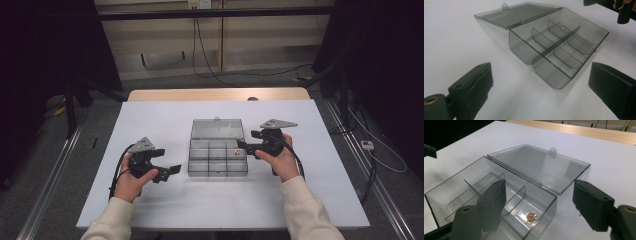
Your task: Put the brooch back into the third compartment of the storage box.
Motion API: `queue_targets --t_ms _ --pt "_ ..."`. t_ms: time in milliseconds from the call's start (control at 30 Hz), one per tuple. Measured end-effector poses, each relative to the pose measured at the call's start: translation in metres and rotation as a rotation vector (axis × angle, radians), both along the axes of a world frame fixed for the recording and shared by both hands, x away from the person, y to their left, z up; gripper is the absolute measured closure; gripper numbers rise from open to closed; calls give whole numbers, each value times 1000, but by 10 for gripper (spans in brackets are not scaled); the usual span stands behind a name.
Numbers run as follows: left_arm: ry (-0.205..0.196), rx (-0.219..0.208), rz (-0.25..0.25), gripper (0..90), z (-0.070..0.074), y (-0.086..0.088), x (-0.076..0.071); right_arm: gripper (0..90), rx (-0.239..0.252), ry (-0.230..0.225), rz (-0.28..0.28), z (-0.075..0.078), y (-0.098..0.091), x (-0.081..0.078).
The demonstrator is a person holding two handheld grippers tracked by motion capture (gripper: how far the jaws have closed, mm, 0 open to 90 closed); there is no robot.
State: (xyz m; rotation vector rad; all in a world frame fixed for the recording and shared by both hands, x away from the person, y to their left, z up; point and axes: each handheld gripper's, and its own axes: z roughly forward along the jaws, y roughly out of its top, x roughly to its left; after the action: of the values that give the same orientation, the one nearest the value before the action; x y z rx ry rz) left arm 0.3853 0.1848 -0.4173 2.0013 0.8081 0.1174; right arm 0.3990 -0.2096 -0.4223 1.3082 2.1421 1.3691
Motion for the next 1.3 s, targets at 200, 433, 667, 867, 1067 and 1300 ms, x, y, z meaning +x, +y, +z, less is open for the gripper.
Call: queue_targets --t_ms 200,433,667,867,1067,1300 --pt "8 -7 -4 54 3 -11 11 238 -2 7 -14 -3 0 6" --pt "11 -1 -3 54 7 -23 29 195 -13 -2 -61 -2 -6 14" --pt "15 0 8 54 9 -34 44 189 -20 7 -70 -4 -7 21" --pt "15 4 13 54 10 -42 54 174 -33 -2 -72 -3 -4 26" --pt "20 15 28 54 9 -52 66 166 -43 1 -81 -3 -1 31" --pt "38 36 47 57 4 -59 80 171 -61 11 -84 -7 4 37"
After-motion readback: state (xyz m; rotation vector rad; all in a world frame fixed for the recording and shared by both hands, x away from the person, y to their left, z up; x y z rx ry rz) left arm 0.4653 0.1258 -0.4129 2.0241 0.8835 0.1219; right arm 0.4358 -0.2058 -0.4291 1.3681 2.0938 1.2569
